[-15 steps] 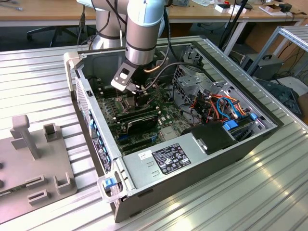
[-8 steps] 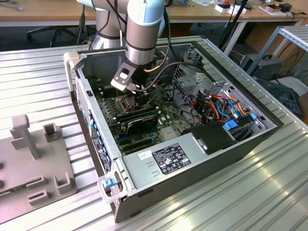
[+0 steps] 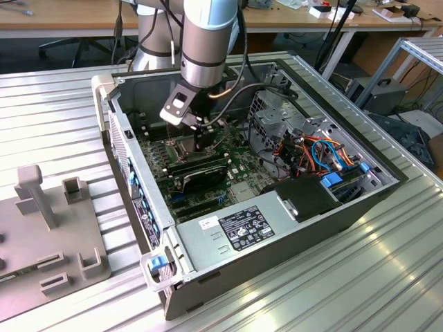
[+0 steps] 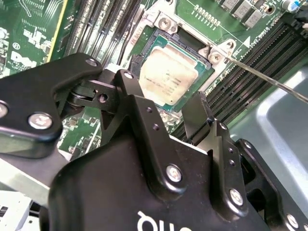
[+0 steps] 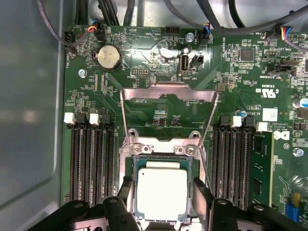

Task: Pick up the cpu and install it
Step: 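Place the cpu into insertion slot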

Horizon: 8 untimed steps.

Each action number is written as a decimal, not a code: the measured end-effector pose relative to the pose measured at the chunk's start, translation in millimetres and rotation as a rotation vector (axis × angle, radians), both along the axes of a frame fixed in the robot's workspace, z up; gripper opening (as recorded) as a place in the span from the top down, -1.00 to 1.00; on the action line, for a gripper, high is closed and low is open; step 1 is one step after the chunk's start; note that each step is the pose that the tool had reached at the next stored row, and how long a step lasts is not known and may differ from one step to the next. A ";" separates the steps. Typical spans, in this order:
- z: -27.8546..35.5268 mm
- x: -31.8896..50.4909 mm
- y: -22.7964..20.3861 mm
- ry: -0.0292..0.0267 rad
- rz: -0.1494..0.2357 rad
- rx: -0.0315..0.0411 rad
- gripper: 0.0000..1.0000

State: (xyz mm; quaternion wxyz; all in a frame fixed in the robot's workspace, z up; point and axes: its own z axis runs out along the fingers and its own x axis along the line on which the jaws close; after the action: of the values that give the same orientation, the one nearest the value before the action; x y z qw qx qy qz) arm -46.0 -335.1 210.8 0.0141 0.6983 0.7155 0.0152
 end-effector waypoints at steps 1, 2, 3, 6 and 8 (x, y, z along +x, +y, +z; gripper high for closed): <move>2.2 0.0 0.0 0.0000 0.000 0.0001 -0.23; 3.9 0.0 0.0 0.0000 0.000 0.0001 -0.23; 5.8 0.0 0.0 0.0000 0.000 0.0000 -0.23; 14.7 0.0 0.0 0.0000 0.000 0.0000 -0.23; 20.5 0.0 0.0 -0.0001 -0.001 0.0001 -0.23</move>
State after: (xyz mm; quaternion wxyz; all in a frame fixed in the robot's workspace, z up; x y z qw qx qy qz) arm -46.0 -335.1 231.3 0.0141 0.6986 0.7153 0.0153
